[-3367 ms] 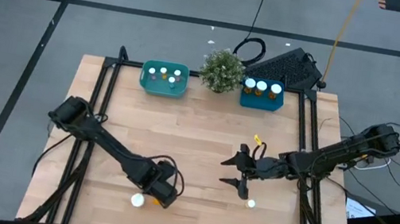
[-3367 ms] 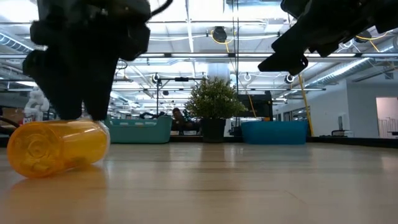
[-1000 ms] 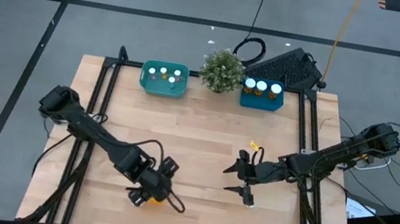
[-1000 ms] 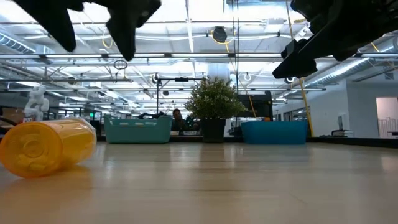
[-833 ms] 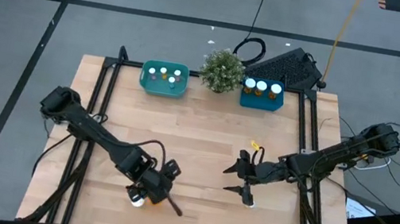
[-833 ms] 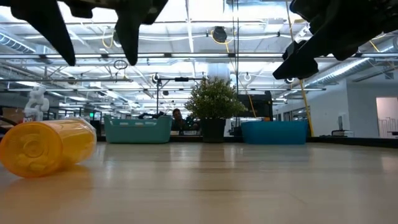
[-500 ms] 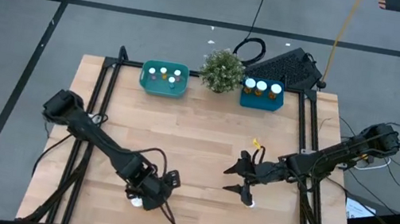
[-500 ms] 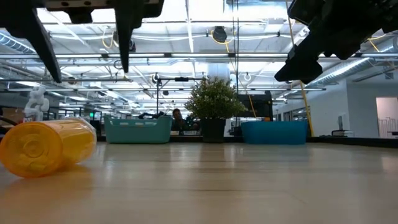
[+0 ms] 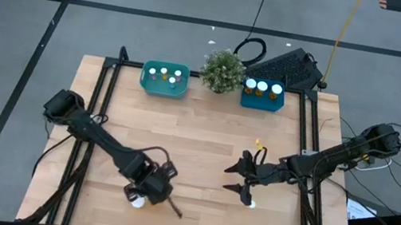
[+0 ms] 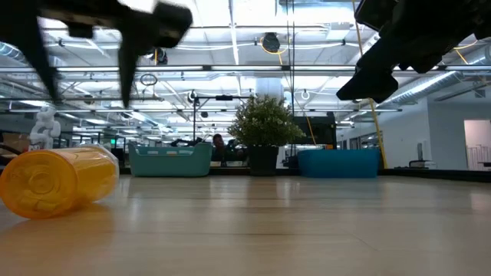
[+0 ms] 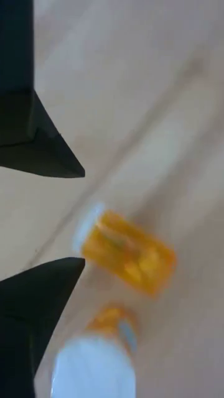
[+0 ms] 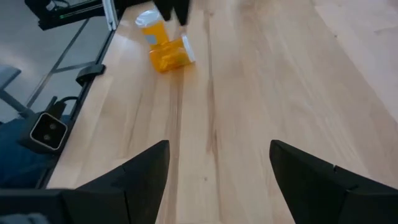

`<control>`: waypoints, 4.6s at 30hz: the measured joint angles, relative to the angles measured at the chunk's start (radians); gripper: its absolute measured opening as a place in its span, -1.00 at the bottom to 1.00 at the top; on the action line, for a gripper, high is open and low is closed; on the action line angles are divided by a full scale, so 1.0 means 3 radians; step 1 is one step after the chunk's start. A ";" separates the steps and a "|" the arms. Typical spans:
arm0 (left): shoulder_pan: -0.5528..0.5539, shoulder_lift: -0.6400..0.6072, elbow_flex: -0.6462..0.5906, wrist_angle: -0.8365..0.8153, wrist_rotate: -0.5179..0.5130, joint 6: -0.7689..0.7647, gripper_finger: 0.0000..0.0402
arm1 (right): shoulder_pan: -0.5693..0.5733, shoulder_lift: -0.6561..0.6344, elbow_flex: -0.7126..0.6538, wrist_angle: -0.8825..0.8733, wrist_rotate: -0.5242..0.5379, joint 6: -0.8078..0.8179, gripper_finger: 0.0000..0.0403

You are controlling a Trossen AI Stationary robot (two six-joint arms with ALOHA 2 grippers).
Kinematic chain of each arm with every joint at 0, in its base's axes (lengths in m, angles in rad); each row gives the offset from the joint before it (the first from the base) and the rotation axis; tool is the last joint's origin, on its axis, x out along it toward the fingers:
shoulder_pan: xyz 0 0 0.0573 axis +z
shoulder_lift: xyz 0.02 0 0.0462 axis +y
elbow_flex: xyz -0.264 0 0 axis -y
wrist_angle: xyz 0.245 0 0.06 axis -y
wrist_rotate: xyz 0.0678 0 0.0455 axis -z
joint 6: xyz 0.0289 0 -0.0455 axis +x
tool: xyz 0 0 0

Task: Pick and place medicine bottles into bin by pill shape (circle, oval)
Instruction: Put the big orange pill bottle into the blue bin

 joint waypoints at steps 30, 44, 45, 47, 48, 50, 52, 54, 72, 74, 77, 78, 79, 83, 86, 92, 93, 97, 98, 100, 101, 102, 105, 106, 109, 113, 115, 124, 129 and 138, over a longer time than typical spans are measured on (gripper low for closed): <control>-0.0323 0.0200 -0.0006 0.0230 -0.0599 -0.3623 0.97 | -0.0092 0.0000 0.0000 0.0196 0.0049 -0.0086 0.34; -0.0392 0.0313 -0.0004 0.0249 -0.0641 -0.4007 0.99 | -0.0092 0.0000 0.0000 0.0213 0.0047 -0.0076 0.34; -0.0391 0.0335 -0.0004 0.0262 -0.0635 -0.4026 0.99 | -0.0092 0.0000 0.0000 0.0213 0.0047 -0.0076 0.34; -0.0391 0.0388 -0.0004 0.0259 -0.0606 -0.4034 0.99 | -0.0091 0.0000 0.0000 0.0213 0.0046 -0.0076 0.34; -0.0392 0.0412 -0.0004 0.0269 -0.0595 -0.4036 0.99 | -0.0092 0.0000 0.0000 0.0213 0.0046 -0.0076 0.34; -0.0392 0.0455 -0.0004 0.0289 -0.0589 -0.4041 0.99 | -0.0091 0.0000 0.0000 0.0209 0.0045 -0.0076 0.34; -0.0391 0.0494 -0.0004 0.0281 -0.0594 -0.4066 0.99 | -0.0091 0.0000 0.0000 0.0211 0.0045 -0.0076 0.34; -0.0385 0.0520 -0.0004 0.0277 -0.0607 -0.4068 0.99 | -0.0092 0.0000 0.0000 0.0210 0.0045 -0.0076 0.34; -0.0361 0.0579 -0.0004 0.0308 -0.0731 -0.3944 0.94 | -0.0091 0.0000 0.0000 0.0214 0.0046 -0.0086 0.34; -0.0361 0.0579 -0.0004 0.0310 -0.0734 -0.3940 0.86 | -0.0091 0.0000 0.0000 0.0213 0.0047 -0.0087 0.34; -0.0361 0.0579 -0.0004 0.0309 -0.0733 -0.3924 0.72 | -0.0090 0.0000 0.0000 0.0213 0.0047 -0.0087 0.34; -0.0361 0.0579 -0.0003 0.0309 -0.0734 -0.3920 0.67 | -0.0090 0.0000 0.0000 0.0213 0.0048 -0.0088 0.34; -0.0361 0.0579 -0.0004 0.0310 -0.0734 -0.3908 0.62 | -0.0091 0.0000 0.0000 0.0214 0.0048 -0.0088 0.34; -0.0361 0.0579 -0.0003 0.0322 -0.0734 -0.3766 0.53 | -0.0091 0.0000 0.0000 0.0214 0.0048 -0.0088 0.34; -0.0348 0.0579 -0.0003 0.0337 -0.0734 -0.3705 0.57 | -0.0092 0.0000 0.0000 0.0215 0.0050 -0.0088 0.34; -0.0291 0.0528 -0.0003 0.0343 -0.0739 -0.3467 0.75 | -0.0092 0.0000 -0.0001 0.0251 0.0187 -0.0005 0.34; -0.0277 0.0504 -0.0003 0.0343 -0.0753 -0.3396 0.75 | -0.0092 0.0000 -0.0001 0.0291 0.0258 0.0001 0.34; -0.0187 0.0400 0.0030 0.0328 -0.0818 -0.3087 0.64 | -0.0096 0.0050 -0.0001 0.0573 0.0425 -0.0010 0.34; -0.0155 0.0371 0.0052 0.0312 -0.0822 -0.3048 0.60 | -0.0098 0.0077 -0.0001 0.0659 0.0423 -0.0017 0.34; -0.0102 0.0310 0.0090 0.0313 -0.0802 -0.2995 0.53 | -0.0113 0.0129 -0.0001 0.0762 0.0404 -0.0014 0.34; -0.0085 0.0282 0.0092 0.0281 -0.0759 -0.2969 0.49 | -0.0113 0.0148 -0.0001 0.0773 0.0404 -0.0013 0.34; -0.0071 0.0259 0.0092 0.0226 -0.0739 -0.2964 0.47 | -0.0113 0.0157 -0.0001 0.0757 0.0404 -0.0013 0.34; -0.0068 0.0208 0.0092 0.0047 -0.0725 -0.3104 0.42 | -0.0113 0.0164 -0.0001 0.0694 0.0403 -0.0001 0.34; -0.0077 0.0189 0.0092 -0.0069 -0.0725 -0.3164 0.42 | -0.0113 0.0163 -0.0001 0.0683 0.0401 -0.0001 0.34; -0.0115 0.0165 0.0090 -0.0387 -0.0707 -0.3240 0.43 | -0.0113 0.0164 -0.0001 0.0670 0.0398 -0.0009 0.34; -0.0118 0.0117 0.0078 -0.0558 -0.0736 -0.3450 0.41 | -0.0113 0.0164 -0.0001 0.0668 0.0400 -0.0011 0.34; -0.0049 0.0112 0.0081 -0.0553 -0.0704 -0.3823 0.40 | -0.0113 0.0164 -0.0001 0.0673 0.0400 -0.0008 0.34; 0.0238 0.0115 0.0078 -0.0542 -0.0191 -0.4978 0.34 | -0.0119 0.0164 -0.0001 0.0740 0.0404 -0.0105 0.34; 0.0360 0.0113 0.0078 -0.0539 -0.0010 -0.5696 0.34 | -0.0171 0.0164 -0.0001 0.0741 0.0400 -0.0352 0.34; 0.0166 0.0113 0.0078 -0.0341 -0.0196 -0.6937 0.34 | -0.0268 0.0165 -0.0001 0.0618 0.0230 -0.0592 0.34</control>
